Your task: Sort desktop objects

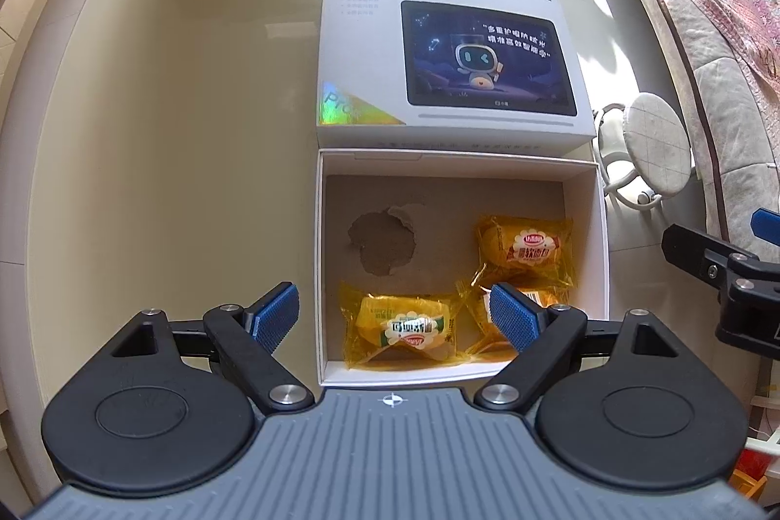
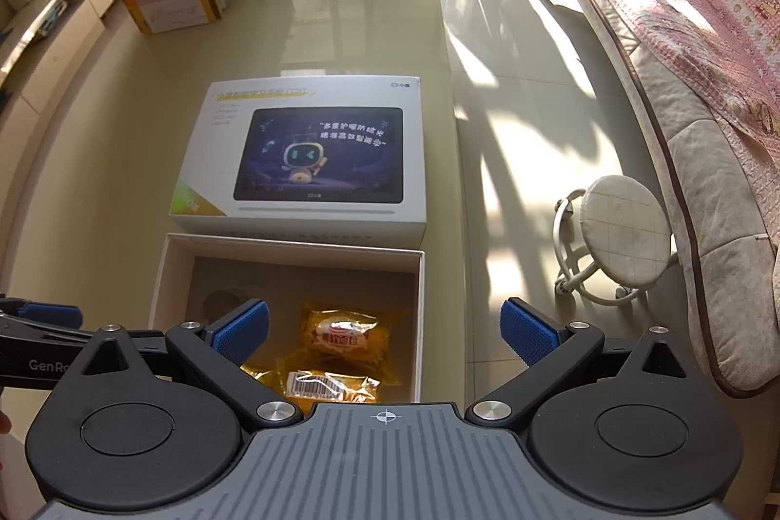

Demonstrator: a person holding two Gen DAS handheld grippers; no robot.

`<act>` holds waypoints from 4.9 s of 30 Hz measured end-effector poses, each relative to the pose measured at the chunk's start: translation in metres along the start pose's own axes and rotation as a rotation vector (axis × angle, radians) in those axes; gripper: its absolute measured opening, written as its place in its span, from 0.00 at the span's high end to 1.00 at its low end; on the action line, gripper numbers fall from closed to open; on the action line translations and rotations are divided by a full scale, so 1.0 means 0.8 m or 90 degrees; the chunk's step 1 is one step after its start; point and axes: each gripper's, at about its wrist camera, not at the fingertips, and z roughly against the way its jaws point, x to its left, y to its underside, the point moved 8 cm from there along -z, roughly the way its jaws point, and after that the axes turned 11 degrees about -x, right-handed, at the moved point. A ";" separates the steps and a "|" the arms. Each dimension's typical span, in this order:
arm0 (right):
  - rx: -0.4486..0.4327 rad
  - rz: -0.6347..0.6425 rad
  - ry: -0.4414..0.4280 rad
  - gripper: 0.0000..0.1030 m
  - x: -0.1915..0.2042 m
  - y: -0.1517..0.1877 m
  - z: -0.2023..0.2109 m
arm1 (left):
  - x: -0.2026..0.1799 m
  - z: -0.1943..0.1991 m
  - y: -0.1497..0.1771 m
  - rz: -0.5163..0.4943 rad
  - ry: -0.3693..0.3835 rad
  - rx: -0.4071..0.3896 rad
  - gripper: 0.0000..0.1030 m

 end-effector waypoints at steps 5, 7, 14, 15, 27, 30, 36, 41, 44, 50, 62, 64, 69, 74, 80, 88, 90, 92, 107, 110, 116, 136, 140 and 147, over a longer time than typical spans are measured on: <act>-0.010 0.001 0.010 0.00 -0.002 -0.017 -0.017 | 0.007 -0.014 -0.037 0.003 0.008 -0.017 0.00; -0.011 0.002 0.014 0.00 -0.001 -0.024 -0.028 | 0.014 -0.024 -0.056 0.008 0.015 -0.025 0.00; -0.013 0.017 0.011 0.00 0.003 -0.051 -0.067 | 0.036 -0.062 -0.111 0.030 0.043 -0.049 0.00; -0.014 0.019 0.011 0.00 0.005 -0.055 -0.073 | 0.038 -0.068 -0.118 0.030 0.044 -0.053 0.00; -0.025 0.028 0.011 0.00 0.004 -0.102 -0.139 | 0.048 -0.122 -0.152 0.026 0.052 -0.046 0.00; -0.021 0.026 0.006 0.00 0.001 -0.108 -0.158 | 0.052 -0.136 -0.157 0.027 0.058 -0.044 0.00; -0.016 0.030 0.002 0.00 -0.005 -0.117 -0.191 | 0.065 -0.164 -0.168 0.054 0.119 -0.035 0.00; -0.016 0.032 -0.004 0.00 -0.011 -0.116 -0.211 | 0.069 -0.187 -0.169 0.057 0.157 -0.013 0.00; -0.015 0.027 -0.010 0.00 -0.014 -0.114 -0.219 | 0.070 -0.198 -0.170 0.044 0.160 -0.003 0.00; -0.018 0.031 -0.018 0.00 -0.019 -0.112 -0.229 | 0.072 -0.215 -0.171 0.043 0.181 0.013 0.00; -0.014 -0.014 -0.048 0.00 -0.042 -0.105 -0.245 | 0.078 -0.231 -0.175 0.060 0.211 0.034 0.00; -0.016 -0.030 -0.054 0.00 -0.052 -0.103 -0.246 | 0.073 -0.232 -0.177 0.054 0.213 0.037 0.00; -0.019 -0.042 -0.060 0.00 -0.082 -0.096 -0.250 | 0.057 -0.236 -0.182 0.041 0.217 0.037 0.00; -0.017 -0.048 -0.069 0.00 -0.112 -0.087 -0.254 | 0.033 -0.242 -0.188 0.024 0.220 0.038 0.00; -0.019 -0.089 -0.118 0.00 -0.148 -0.079 -0.269 | 0.008 -0.246 -0.191 0.002 0.225 0.044 0.00; -0.028 -0.139 -0.203 0.00 -0.182 -0.080 -0.293 | -0.009 -0.246 -0.188 -0.015 0.228 0.050 0.00; -0.024 -0.158 -0.235 0.00 -0.183 -0.078 -0.298 | -0.013 -0.247 -0.189 -0.022 0.225 0.051 0.00; -0.012 -0.163 -0.257 0.00 -0.180 -0.076 -0.303 | -0.016 -0.246 -0.188 -0.029 0.223 0.051 0.00; 0.027 -0.219 -0.328 0.00 -0.165 -0.070 -0.325 | -0.021 -0.249 -0.194 -0.044 0.219 0.049 0.00; 0.027 -0.221 -0.334 0.00 -0.166 -0.070 -0.327 | -0.021 -0.250 -0.194 -0.041 0.223 0.047 0.00; 0.021 -0.207 -0.359 0.00 -0.170 -0.068 -0.327 | -0.019 -0.252 -0.196 -0.044 0.233 0.055 0.00; 0.026 -0.259 -0.363 0.00 -0.184 -0.054 -0.328 | -0.027 -0.253 -0.193 -0.054 0.229 0.064 0.00; 0.034 -0.294 -0.375 0.00 -0.190 -0.050 -0.334 | -0.026 -0.253 -0.193 -0.054 0.229 0.064 0.00; 0.058 -0.333 -0.423 0.00 -0.191 -0.044 -0.349 | -0.026 -0.253 -0.194 -0.056 0.224 0.064 0.00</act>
